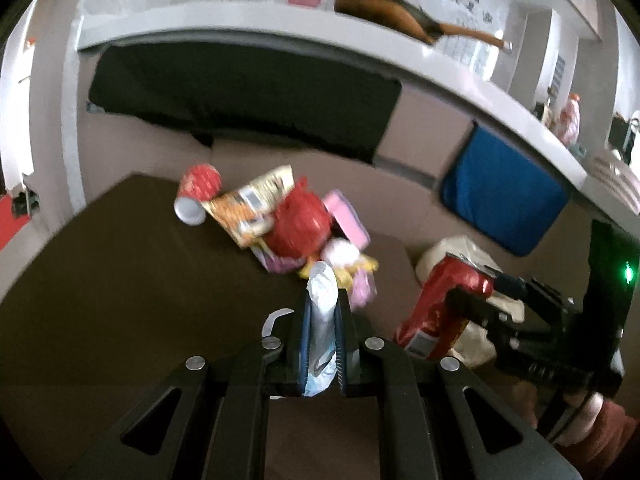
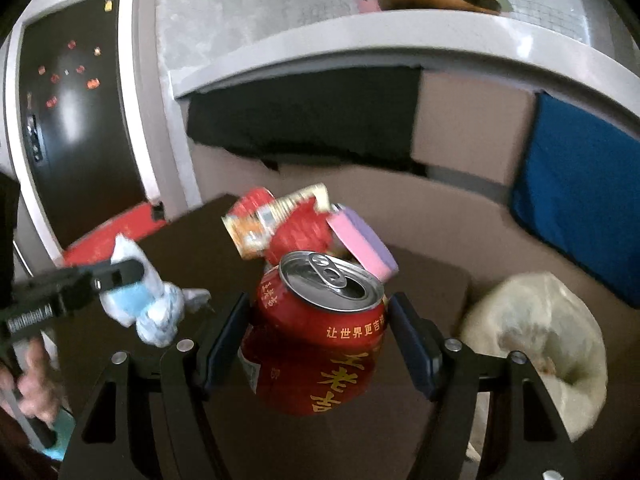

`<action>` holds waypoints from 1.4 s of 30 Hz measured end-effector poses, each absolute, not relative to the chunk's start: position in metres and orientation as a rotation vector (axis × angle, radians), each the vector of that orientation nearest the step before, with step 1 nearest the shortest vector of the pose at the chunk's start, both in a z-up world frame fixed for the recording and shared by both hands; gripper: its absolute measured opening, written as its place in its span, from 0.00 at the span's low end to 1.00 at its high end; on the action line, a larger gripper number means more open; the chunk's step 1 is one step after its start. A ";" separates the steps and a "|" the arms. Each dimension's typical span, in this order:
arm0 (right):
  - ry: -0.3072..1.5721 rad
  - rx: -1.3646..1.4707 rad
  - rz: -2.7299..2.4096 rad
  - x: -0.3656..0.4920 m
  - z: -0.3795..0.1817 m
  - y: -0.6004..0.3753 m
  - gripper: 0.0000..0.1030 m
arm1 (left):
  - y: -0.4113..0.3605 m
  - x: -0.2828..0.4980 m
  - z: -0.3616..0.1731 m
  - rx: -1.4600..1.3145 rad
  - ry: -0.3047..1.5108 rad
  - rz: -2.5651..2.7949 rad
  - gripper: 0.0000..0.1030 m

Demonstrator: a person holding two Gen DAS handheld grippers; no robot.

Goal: Collect trash
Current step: 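Grasp the red Wanglaoji can with the right tool while left holds the white bag, then lift the red can with the right tool while left carries the white bag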

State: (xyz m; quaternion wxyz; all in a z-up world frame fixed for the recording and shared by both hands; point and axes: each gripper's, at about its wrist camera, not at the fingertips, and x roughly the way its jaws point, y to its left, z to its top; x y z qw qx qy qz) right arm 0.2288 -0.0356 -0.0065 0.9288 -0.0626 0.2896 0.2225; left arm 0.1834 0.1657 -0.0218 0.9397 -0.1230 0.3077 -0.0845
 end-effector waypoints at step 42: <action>0.723 0.007 0.536 0.258 -0.071 -0.050 0.74 | 0.157 0.202 -0.049 -0.255 0.704 -0.180 0.11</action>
